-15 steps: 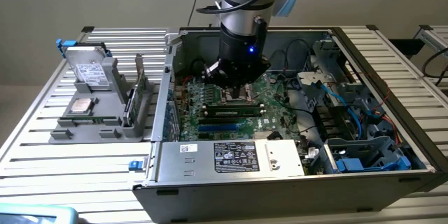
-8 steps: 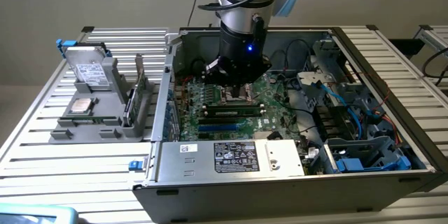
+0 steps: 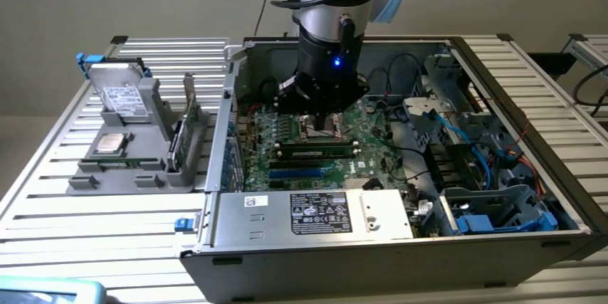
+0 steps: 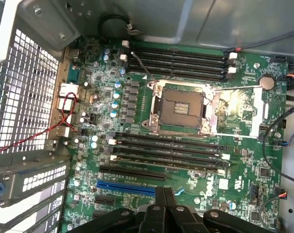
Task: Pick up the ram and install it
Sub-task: 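Press down the ram until it locks into place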
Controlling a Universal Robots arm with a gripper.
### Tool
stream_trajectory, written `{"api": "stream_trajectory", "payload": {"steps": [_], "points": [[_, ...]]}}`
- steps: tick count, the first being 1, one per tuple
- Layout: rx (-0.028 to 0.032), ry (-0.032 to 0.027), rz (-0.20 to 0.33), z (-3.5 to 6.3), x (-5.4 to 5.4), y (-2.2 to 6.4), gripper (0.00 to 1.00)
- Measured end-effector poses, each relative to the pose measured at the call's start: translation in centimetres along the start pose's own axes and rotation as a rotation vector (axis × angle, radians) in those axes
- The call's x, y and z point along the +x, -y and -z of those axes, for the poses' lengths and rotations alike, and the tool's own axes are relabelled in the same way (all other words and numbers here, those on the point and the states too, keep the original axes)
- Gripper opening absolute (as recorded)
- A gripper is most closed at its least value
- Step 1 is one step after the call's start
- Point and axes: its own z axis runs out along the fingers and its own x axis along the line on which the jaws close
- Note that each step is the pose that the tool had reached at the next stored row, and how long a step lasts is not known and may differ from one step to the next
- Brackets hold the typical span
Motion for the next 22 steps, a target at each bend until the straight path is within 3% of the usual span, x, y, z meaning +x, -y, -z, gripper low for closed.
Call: {"api": "stream_trajectory", "payload": {"steps": [8, 22], "points": [[-0.0019, -0.0036, -0.078, 0.59, 0.0, -0.03, 0.11], [-0.0049, -0.0088, -0.200, 2.76, 0.0, -0.21, 0.11]]}}
